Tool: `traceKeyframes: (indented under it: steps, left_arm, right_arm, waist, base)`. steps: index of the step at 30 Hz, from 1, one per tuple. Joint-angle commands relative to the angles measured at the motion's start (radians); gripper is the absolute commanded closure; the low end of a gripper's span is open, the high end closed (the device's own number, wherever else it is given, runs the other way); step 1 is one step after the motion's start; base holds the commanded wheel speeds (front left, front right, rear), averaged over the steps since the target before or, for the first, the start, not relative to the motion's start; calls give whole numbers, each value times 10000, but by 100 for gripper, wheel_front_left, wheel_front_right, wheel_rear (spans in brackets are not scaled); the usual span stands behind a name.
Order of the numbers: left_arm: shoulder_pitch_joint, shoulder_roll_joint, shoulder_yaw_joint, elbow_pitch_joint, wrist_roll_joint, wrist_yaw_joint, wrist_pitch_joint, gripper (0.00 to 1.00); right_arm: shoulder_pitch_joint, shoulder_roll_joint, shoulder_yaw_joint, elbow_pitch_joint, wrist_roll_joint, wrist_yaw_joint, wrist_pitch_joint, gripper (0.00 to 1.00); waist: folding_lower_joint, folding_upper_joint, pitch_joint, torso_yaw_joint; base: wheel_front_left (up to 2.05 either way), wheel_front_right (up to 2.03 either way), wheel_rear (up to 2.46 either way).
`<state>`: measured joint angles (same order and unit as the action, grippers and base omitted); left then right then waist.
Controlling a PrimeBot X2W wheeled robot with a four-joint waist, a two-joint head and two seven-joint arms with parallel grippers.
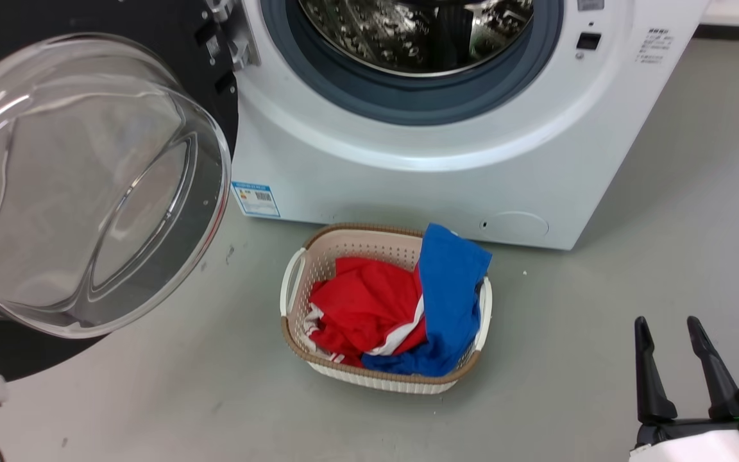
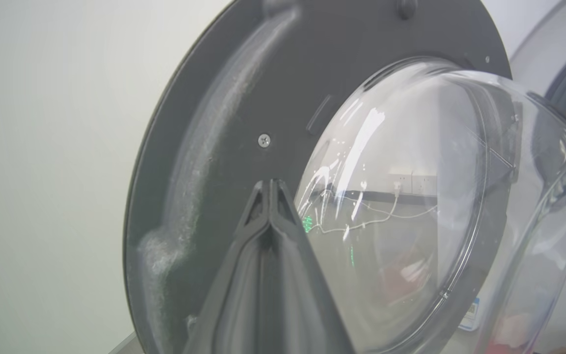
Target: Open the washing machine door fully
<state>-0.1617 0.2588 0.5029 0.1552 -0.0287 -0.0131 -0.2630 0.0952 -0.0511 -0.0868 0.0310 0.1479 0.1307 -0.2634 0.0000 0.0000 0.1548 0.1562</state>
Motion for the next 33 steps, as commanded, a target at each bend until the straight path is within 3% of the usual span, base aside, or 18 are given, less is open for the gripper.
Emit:
traceKeyframes:
  steps: [1,15,24,33]
  left_arm:
    - [175,-97,-139,-293,127,-32,-27,100]
    - [1094,-988,-2226,-2181,517,-675,-27,100]
    - [1604,-1484,-3587,-1846,367,-907,-27,100]
    - [2057,-1811,-4238,-1199,139,-790,-27,100]
  right_arm:
    - [80,17,-45,-59,36,1,-18,0]
    - [431,17,-299,-895,-75,1,-19,0]
    - [719,16,-167,-1169,14,0,-18,0]
    - [1112,17,-116,-1008,126,1,-18,0]
  waist:
    - [0,0,-219,-11]
    - [0,0,-1105,-310]
    - [0,0,-1426,-594]
    - [0,0,-1548,-762]
  base:
    - [0,0,0]
    - [0,0,0]
    - [0,0,0]
    - [0,0,0]
